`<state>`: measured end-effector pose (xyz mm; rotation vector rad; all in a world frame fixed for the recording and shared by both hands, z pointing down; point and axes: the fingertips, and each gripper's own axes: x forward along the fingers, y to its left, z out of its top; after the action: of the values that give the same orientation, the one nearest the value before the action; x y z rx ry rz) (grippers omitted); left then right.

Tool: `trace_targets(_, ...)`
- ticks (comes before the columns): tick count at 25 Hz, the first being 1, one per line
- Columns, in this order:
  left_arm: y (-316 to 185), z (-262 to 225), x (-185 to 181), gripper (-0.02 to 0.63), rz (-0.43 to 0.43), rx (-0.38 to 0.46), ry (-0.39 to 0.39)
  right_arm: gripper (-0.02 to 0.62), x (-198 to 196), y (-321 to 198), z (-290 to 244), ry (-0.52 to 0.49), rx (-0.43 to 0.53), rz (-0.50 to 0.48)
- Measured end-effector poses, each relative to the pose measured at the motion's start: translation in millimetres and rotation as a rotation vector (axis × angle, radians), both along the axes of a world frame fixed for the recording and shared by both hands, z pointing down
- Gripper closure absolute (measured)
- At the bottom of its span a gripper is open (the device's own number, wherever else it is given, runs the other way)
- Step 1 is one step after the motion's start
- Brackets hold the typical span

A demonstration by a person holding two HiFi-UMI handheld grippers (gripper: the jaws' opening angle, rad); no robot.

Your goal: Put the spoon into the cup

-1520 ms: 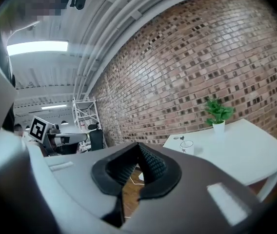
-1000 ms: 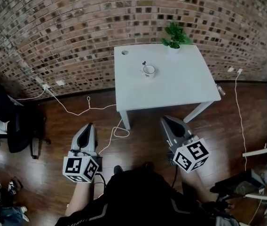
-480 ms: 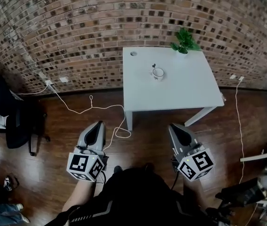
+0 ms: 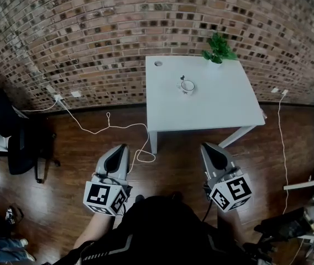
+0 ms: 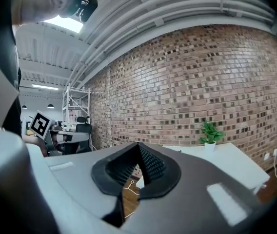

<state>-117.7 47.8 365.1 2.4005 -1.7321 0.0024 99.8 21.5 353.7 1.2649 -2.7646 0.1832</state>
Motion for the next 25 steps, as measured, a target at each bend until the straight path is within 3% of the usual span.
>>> trace_targets(19, 8.1, -8.9, 0.7, 0.594, -0.015, 0.020, 0.008, 0.591, -3.3, 4.0, -2.7, -0.018, 0.007, -0.030)
trace_targets(25, 19.1, -14.4, 0.2, 0.594, -0.018, 0.022, -0.028, 0.591, -5.0, 10.0, -4.1, -0.031, 0.001, -0.036)
